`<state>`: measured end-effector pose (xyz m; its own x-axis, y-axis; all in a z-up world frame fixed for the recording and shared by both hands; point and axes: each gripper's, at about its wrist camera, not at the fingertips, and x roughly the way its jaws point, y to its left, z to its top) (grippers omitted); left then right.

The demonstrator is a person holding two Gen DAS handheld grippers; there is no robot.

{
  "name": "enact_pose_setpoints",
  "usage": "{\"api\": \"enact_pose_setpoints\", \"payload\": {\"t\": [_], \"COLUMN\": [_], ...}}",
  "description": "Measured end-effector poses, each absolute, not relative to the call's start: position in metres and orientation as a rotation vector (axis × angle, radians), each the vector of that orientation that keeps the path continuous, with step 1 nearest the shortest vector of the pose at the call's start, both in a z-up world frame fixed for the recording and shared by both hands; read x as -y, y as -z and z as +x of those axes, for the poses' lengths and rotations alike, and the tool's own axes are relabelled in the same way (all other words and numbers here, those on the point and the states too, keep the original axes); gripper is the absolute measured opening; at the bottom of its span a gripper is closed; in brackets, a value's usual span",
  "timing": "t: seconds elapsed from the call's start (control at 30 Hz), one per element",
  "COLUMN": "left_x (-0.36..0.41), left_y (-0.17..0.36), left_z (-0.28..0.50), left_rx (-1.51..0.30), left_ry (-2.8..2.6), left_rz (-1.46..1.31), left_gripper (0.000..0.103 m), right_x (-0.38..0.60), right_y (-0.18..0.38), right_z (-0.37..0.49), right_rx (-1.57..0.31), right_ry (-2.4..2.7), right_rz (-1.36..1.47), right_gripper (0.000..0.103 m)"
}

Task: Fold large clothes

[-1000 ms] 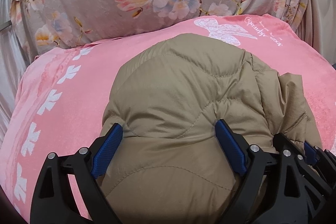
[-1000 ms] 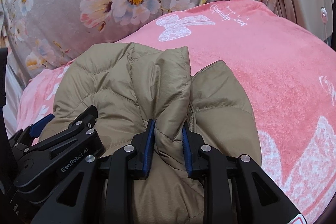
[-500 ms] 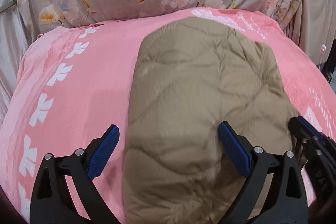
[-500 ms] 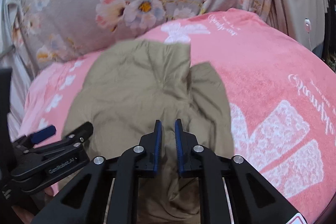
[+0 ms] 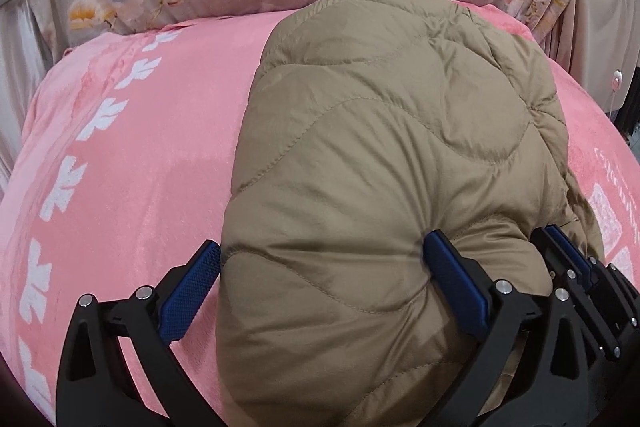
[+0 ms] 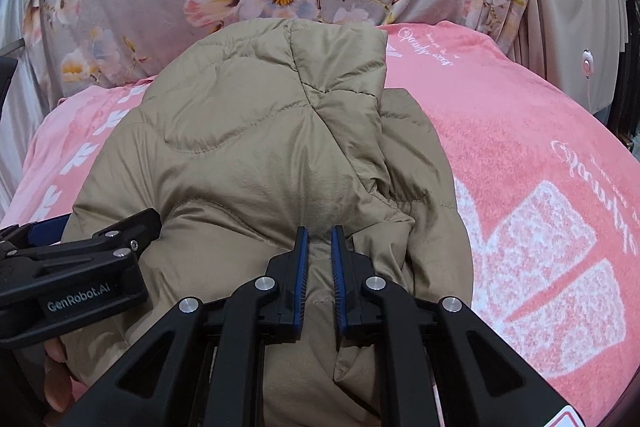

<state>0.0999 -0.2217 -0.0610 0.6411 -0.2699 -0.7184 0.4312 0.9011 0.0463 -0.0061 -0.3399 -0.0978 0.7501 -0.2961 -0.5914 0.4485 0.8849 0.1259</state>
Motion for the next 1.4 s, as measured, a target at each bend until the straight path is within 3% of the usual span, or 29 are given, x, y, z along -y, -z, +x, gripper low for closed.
{"api": "enact_pose_setpoints", "payload": {"t": [0.83, 0.9, 0.97, 1.03, 1.27, 1.4], "left_x": [0.227, 0.216, 0.193, 0.171, 0.138, 0.141], "left_y": [0.061, 0.052, 0.040, 0.029, 0.036, 0.056], "left_z": [0.092, 0.098, 0.105, 0.112, 0.170, 0.191], "left_rx": [-0.741, -0.805, -0.845, -0.841, -1.046, -1.148], "left_ry": [0.365, 0.422, 0.452, 0.440, 0.511, 0.592], "left_rz": [0.237, 0.194, 0.119, 0.056, -0.141, -0.228], "left_gripper": [0.098, 0.098, 0.098, 0.098, 0.098, 0.098], "right_x": [0.355, 0.368, 0.382, 0.402, 0.471, 0.484], "right_y": [0.096, 0.086, 0.073, 0.062, 0.100, 0.125], "right_z": [-0.014, -0.025, -0.039, -0.050, -0.032, -0.019], "right_rx": [-0.575, -0.583, -0.565, -0.575, -0.770, -0.787], "right_ry": [0.333, 0.281, 0.272, 0.308, 0.158, 0.050], "right_rz": [0.376, 0.456, 0.511, 0.552, 0.960, 1.166], "right_gripper": [0.011, 0.018, 0.045, 0.057, 0.058, 0.058]}}
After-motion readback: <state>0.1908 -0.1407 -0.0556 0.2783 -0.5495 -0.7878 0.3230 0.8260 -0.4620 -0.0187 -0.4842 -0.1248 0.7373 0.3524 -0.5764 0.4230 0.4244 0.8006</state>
